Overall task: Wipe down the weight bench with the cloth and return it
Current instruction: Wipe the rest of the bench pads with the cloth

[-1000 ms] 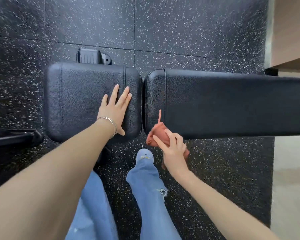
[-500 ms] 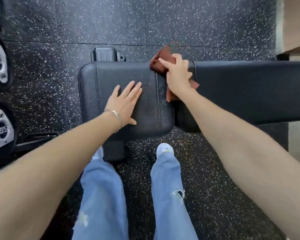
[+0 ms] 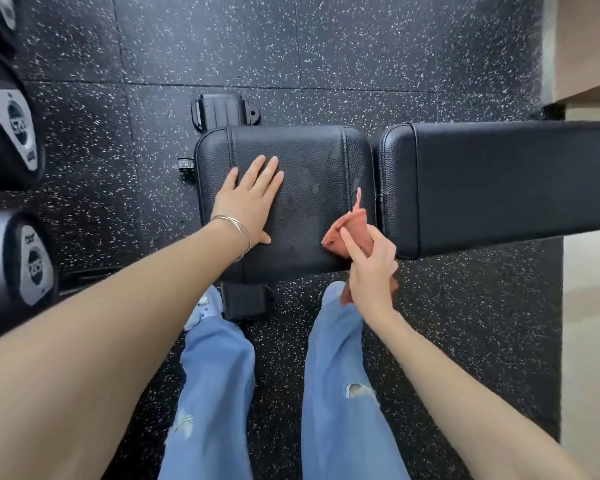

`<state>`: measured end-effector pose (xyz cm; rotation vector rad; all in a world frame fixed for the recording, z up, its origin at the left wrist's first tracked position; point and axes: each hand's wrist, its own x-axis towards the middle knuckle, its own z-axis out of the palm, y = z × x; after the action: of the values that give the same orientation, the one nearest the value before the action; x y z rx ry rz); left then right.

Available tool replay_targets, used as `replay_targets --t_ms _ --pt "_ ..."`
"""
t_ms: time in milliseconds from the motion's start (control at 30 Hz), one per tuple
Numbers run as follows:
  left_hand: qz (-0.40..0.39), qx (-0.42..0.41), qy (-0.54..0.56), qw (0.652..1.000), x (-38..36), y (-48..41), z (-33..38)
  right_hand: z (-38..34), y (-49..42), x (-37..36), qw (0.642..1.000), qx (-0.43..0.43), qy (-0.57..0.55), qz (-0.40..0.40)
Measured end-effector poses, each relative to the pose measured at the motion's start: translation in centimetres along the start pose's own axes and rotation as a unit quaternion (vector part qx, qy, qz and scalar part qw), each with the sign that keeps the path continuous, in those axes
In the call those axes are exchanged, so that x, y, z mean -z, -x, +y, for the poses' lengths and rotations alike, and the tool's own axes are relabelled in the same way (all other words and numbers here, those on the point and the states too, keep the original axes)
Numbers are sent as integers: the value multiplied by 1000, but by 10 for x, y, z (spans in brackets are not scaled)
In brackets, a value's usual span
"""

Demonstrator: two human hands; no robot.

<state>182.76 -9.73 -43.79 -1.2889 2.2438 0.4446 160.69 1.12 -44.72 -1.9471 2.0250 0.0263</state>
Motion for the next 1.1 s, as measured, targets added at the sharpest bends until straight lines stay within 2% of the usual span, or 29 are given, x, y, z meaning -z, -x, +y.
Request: replay_targets --t_ms 67,100,167,300,400,467,500,567,700,800,900,933,1000,1100 --pt "-1 -1 2 1000 0 0 1 -12 -42 4 995 -55 -75 19" --pt "2 3 1 1000 -1 -1 1 -16 -71 7 992 -90 -74 44" --pt "6 4 0 1000 -4 -3 0 -26 -129 13 990 -126 -50 47" --pt "14 8 4 1000 -7 -2 0 -32 -184 21 991 -129 -39 9" --pt "8 9 -11 1000 -6 -3 3 -20 -149 25 996 -67 -45 35" --pt "5 17 -18 1000 -6 -3 4 -8 -105 21 994 -31 -87 58" --pt "5 19 -17 1000 -6 -3 4 1 -80 17 991 -37 -119 57" --pt "5 18 -17 1000 -6 -3 5 11 -30 12 974 -111 -194 26" --pt "-1 25 -29 999 -5 -4 8 20 5 2 977 -136 -163 34" --pt "-8 27 -34 999 -5 -3 8 17 -39 0 975 -157 -141 63" --pt "-5 31 -34 999 -6 -4 8 7 -104 21 961 -176 -210 48" --pt "-3 30 -35 999 -6 -4 8 3 -126 28 964 -155 -212 31" --pt "0 27 -34 999 -7 -4 7 -3 -167 36 982 -105 -156 -7" --pt "2 28 -33 999 -6 -3 7 -16 -201 36 985 -148 -82 -34"
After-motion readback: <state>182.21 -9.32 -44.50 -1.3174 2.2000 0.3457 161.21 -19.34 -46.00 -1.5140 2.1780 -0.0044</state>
